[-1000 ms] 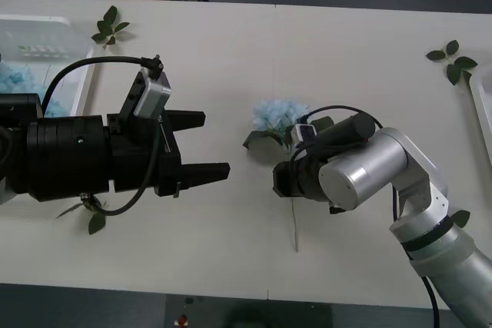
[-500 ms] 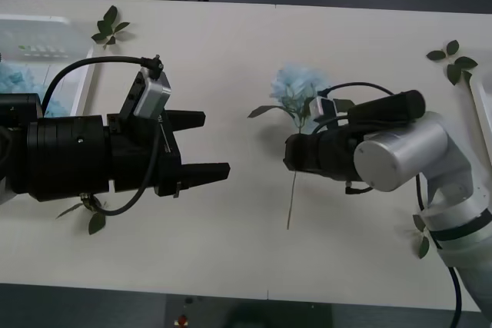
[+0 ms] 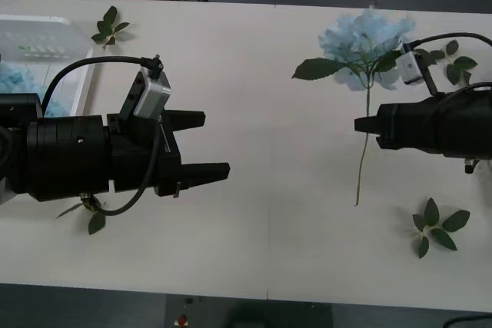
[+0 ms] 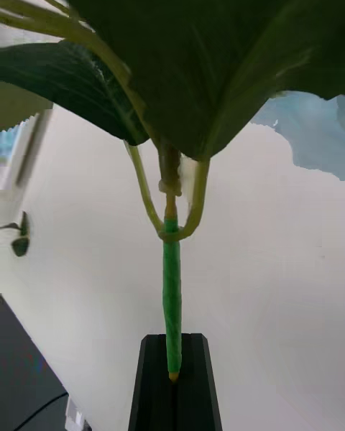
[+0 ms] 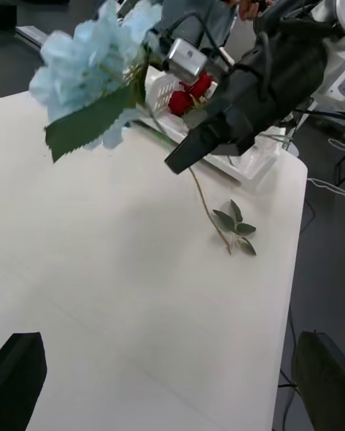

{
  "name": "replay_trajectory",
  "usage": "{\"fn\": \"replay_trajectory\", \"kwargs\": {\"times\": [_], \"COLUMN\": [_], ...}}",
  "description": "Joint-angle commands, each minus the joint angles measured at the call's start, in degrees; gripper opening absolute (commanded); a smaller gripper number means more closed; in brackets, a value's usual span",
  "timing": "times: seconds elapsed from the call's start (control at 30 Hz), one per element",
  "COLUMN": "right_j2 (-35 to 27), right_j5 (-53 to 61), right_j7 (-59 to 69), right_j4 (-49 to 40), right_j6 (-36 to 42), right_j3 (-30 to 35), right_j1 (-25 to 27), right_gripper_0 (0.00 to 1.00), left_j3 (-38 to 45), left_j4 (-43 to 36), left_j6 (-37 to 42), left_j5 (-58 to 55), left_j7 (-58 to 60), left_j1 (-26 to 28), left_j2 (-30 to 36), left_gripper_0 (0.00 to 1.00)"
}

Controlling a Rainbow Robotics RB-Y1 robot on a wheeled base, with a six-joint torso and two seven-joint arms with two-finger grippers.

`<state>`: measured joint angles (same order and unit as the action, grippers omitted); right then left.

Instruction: Put the red flowers into the right box and the blue flowers into the left box

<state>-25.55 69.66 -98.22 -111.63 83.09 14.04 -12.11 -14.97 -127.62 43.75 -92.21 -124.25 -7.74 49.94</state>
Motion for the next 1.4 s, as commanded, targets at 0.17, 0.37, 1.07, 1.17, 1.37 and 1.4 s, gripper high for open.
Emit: {"fn": "replay_trajectory", "kwargs": {"times": [0.17, 0.37, 1.07, 1.17, 1.37, 1.4], "right_j2": [1.6, 5.2, 6.5, 6.5, 6.5, 6.5], "right_j5": [13.6, 18.5, 27.5, 27.5, 27.5, 27.5], "right_j7": [-6.6, -5.5, -1.8, -1.8, -1.8, -1.8], "right_j4": [-2.2, -2.0, -1.1, -1.1, -1.1, -1.1], "right_j6": [-0.5, -2.3, -12.9, -12.9, -12.9, -12.9], "right_j3": [1.0, 0.2, -6.6, -6.7, -6.7, -6.7], "right_j1": [-2.7, -4.6, -6.7, -6.8, -6.8, -6.8], "right_gripper_0": [0.00, 0.00, 0.00, 0.00, 0.00, 0.00], "left_j3": [-0.4, -2.0, -8.5, -9.3, -10.5, -10.6], "left_j4": [-1.9, -0.4, 15.6, 16.7, 16.8, 16.8], "left_j6": [-0.6, -0.4, -2.1, -2.1, -2.2, -2.2], "left_j5": [-0.5, -0.6, -9.7, -10.4, -13.3, -13.6], "left_j7": [-2.3, -2.3, -2.3, -1.9, -1.4, -1.4], "left_j1": [0.2, 2.4, -9.3, -10.9, -12.6, -12.6], "left_j2": [0.5, -0.8, -13.8, -15.5, -16.1, -16.1], "left_gripper_0": [1.00, 1.00, 1.00, 1.00, 0.68, 0.50]}}
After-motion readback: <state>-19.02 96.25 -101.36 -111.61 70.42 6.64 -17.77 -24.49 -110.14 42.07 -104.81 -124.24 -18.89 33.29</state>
